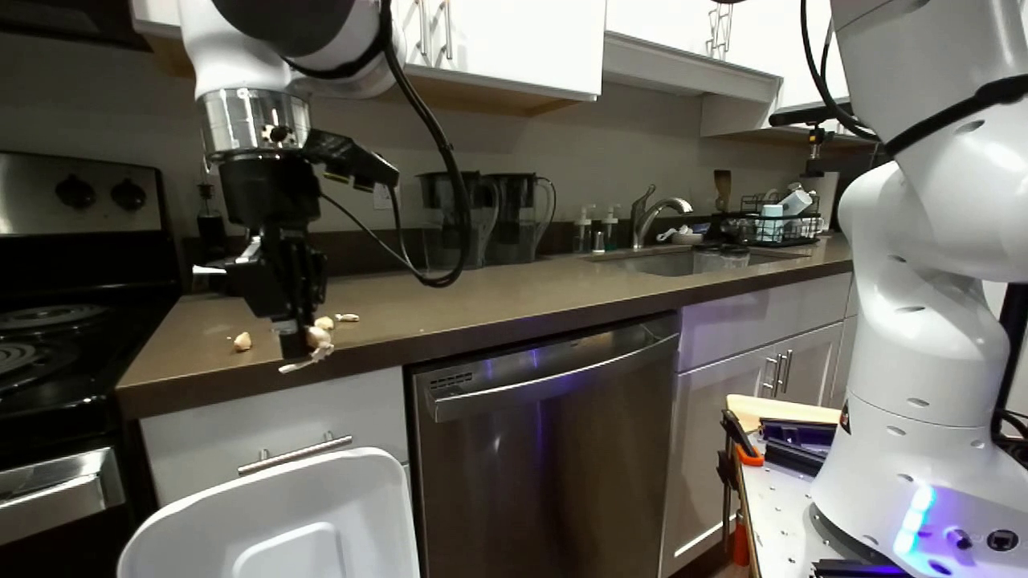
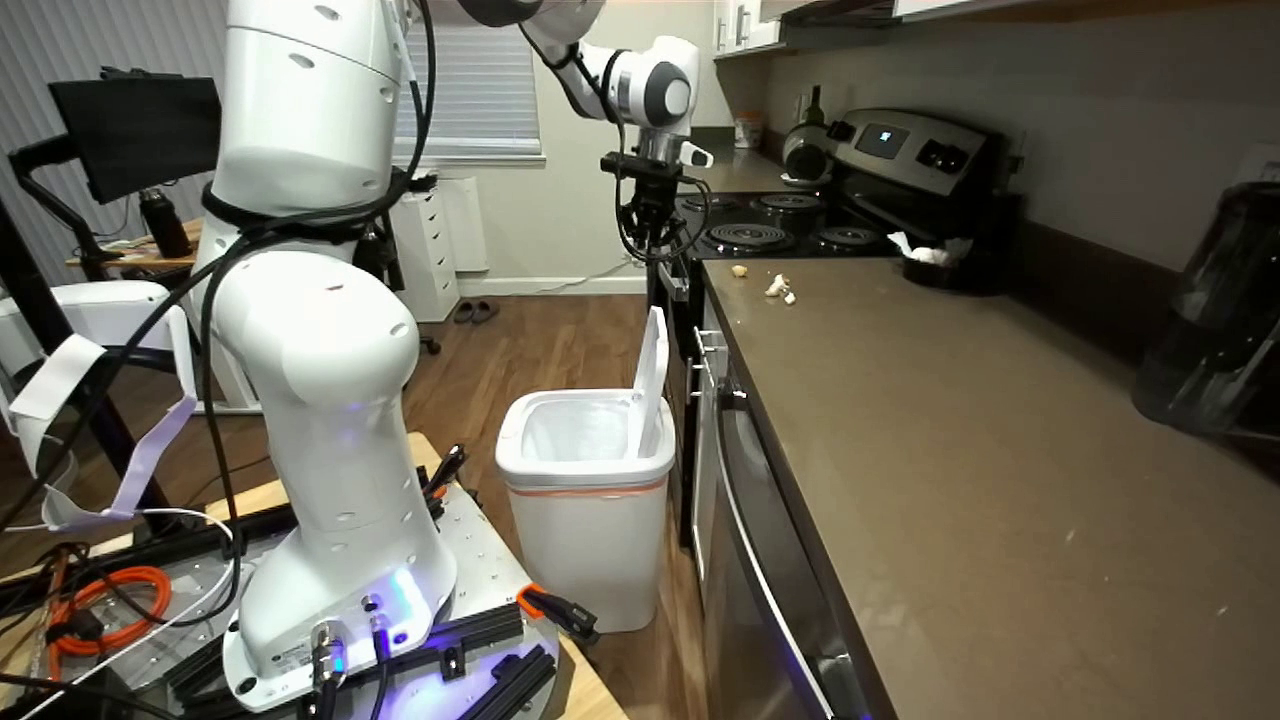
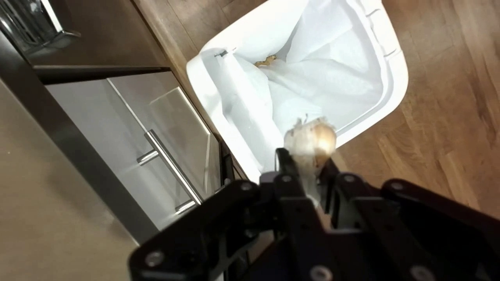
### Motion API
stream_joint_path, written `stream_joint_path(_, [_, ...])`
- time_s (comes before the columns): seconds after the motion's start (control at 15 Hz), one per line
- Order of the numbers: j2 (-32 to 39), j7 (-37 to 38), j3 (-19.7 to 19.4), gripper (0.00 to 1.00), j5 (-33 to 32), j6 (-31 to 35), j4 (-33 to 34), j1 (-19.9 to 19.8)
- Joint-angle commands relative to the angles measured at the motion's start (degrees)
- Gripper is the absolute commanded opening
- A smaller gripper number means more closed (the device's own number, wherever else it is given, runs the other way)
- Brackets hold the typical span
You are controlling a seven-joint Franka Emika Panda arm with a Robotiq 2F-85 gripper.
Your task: Throw the garlic peels on the countertop in the white waste bin on the floor
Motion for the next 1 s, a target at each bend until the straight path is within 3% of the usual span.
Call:
stream_joint_path(0.0, [-2.31, -2.58, 0.26, 0.42, 0.65, 0.81, -2.38, 0.25])
stream_joint_path(0.13, [-2.51, -3.20, 0.47, 0.47, 0.90, 0.73, -2.39, 0.24])
stream_joint_path(0.67, [-2.91, -4.23, 0.73, 0.98, 1.63, 0.61, -2.35, -0.01])
stream_joint_path(0.93, [-2.93, -4.20, 0.73, 1.00, 1.61, 0.72, -2.36, 0.04])
